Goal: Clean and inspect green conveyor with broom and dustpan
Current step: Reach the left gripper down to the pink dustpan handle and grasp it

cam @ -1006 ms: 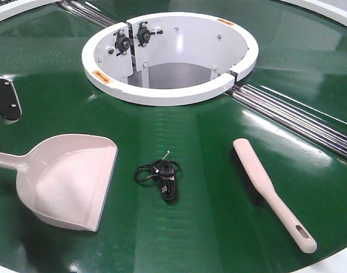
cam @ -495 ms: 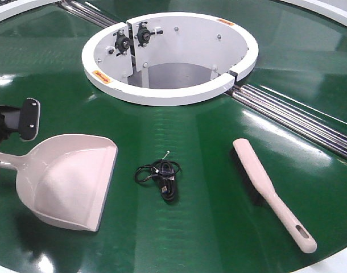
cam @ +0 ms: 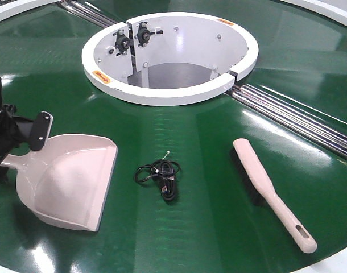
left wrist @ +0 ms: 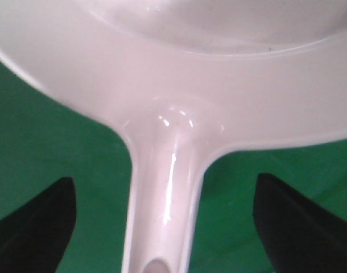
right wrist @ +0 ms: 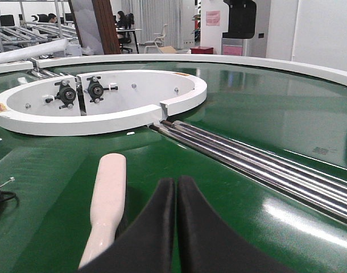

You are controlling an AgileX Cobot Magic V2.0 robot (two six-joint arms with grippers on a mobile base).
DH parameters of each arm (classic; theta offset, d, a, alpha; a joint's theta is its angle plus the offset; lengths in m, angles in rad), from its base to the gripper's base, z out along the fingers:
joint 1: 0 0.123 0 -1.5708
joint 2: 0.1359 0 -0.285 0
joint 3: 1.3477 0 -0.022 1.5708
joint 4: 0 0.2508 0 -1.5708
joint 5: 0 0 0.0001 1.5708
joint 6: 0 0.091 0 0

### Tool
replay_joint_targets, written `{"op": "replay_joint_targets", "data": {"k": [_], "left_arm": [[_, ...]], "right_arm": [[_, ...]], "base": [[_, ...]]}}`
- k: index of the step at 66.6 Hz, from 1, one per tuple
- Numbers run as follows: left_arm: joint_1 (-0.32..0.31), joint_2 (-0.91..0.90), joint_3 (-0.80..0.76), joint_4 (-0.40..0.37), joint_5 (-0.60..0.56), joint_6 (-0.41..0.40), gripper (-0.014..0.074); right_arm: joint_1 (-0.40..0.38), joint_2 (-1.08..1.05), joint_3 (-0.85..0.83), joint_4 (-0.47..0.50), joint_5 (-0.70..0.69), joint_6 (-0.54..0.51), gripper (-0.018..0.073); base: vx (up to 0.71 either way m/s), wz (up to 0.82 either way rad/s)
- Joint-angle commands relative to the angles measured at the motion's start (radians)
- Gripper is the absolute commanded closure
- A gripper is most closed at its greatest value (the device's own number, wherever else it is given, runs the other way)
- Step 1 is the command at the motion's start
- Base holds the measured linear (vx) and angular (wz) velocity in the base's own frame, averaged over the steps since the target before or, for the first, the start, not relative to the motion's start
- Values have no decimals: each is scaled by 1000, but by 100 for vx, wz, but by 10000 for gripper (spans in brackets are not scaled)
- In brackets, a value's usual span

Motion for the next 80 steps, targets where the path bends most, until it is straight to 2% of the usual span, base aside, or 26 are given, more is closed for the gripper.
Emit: {"op": "replay_joint_targets", "data": {"k": [1, 8, 17, 24, 35, 37, 55, 69, 80], "left_arm": [[3, -27, -27, 12, -16, 24, 13], [3, -7, -27, 21, -15, 41, 45], [3, 18, -27, 31, -15, 42, 154], [3, 22, -27, 31, -15, 42, 290], [3, 19, -44, 28, 12, 39, 577], [3, 16, -52, 26, 21, 38, 608], [2, -19, -105, -42, 42, 19, 604], [-47, -19, -107, -34, 75, 17, 604], [-84, -19, -107, 16, 64, -100, 604]], "right_arm": [[1, -10, 4, -8, -78, -10, 568], [1, -10, 4, -8, -78, -10, 568], [1, -10, 4, -8, -78, -10, 568], [1, -10, 4, -8, -78, -10, 568], [1, -10, 4, -8, -78, -10, 568], [1, -10, 4, -8, -78, -10, 568], [1, -10, 4, -8, -78, -10, 568], [1, -10, 4, -8, -78, -10, 568], [1, -10, 4, -8, -78, -10, 568]], "base": [[0, 0], [0, 0], [0, 0], [0, 0], [0, 0], [0, 0], [0, 0], [0, 0], [0, 0]]}}
